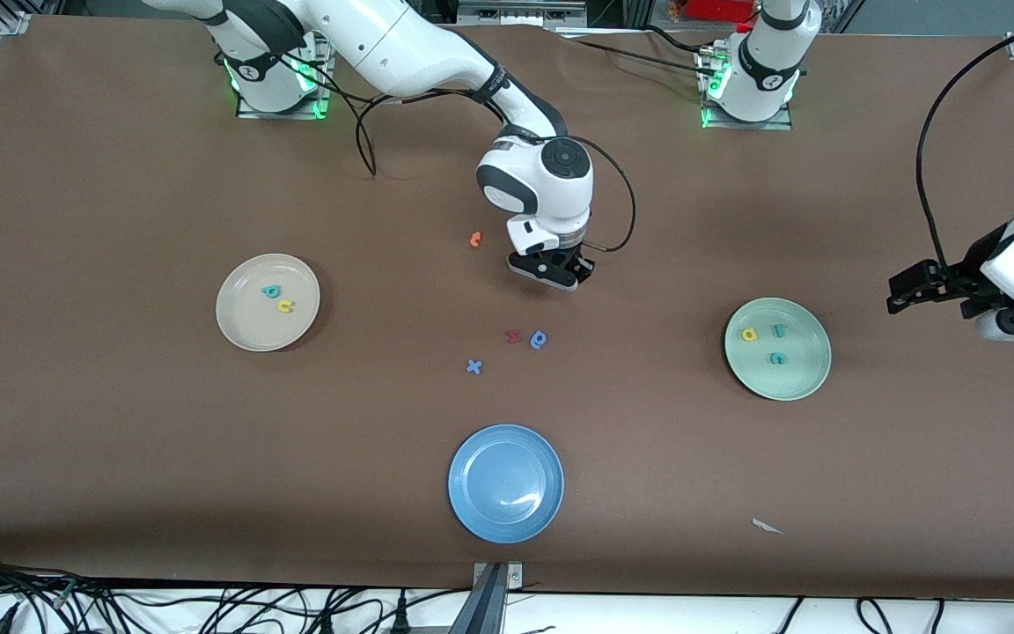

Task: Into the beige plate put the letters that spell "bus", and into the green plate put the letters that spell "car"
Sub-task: 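Grasp the yellow s with the right gripper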

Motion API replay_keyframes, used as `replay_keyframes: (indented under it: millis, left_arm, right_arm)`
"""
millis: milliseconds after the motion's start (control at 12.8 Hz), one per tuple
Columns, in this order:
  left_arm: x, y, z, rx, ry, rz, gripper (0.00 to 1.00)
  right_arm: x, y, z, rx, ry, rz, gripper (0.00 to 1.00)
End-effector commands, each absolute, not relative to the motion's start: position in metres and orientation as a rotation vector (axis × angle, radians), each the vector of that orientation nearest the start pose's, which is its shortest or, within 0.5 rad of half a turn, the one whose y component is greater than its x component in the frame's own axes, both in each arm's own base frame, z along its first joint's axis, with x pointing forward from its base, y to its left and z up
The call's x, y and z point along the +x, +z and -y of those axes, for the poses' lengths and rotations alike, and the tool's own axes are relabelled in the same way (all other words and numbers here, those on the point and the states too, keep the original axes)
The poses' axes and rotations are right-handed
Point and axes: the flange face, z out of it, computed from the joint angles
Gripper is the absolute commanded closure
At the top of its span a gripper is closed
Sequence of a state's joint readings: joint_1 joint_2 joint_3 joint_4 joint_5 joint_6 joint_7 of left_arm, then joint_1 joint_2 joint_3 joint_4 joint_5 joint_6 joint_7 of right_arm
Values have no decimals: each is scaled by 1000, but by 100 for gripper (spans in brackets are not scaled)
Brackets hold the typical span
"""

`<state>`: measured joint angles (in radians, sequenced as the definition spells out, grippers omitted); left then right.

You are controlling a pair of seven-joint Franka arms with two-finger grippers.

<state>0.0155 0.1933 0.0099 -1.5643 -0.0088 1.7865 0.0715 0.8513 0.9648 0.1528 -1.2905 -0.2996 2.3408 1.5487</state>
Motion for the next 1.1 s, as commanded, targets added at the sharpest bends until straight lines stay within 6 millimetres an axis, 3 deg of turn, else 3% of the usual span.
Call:
replay_keyframes:
  millis: [0, 235, 470, 784, 1019]
  left_arm:
    - [621, 534, -14, -3134, -60, -90, 0]
    - [622, 534, -16, -3129, -64, -92, 0]
    - [623, 531, -15, -3125, -56, -93, 0]
    - [623, 530, -13, -3125, -52, -95, 0]
    - [623, 530, -11, -3123, -52, -101, 0]
  right_arm:
    - [433, 147, -616, -3036, -197, -636, 100]
    - [444, 175, -602, -3027, -178, -624, 100]
    - [452, 205, -575, -3043, -140, -554, 100]
    - [456, 218, -562, -3071, -123, -513, 100]
    - [467, 249, -519, -3103, -102, -405, 100]
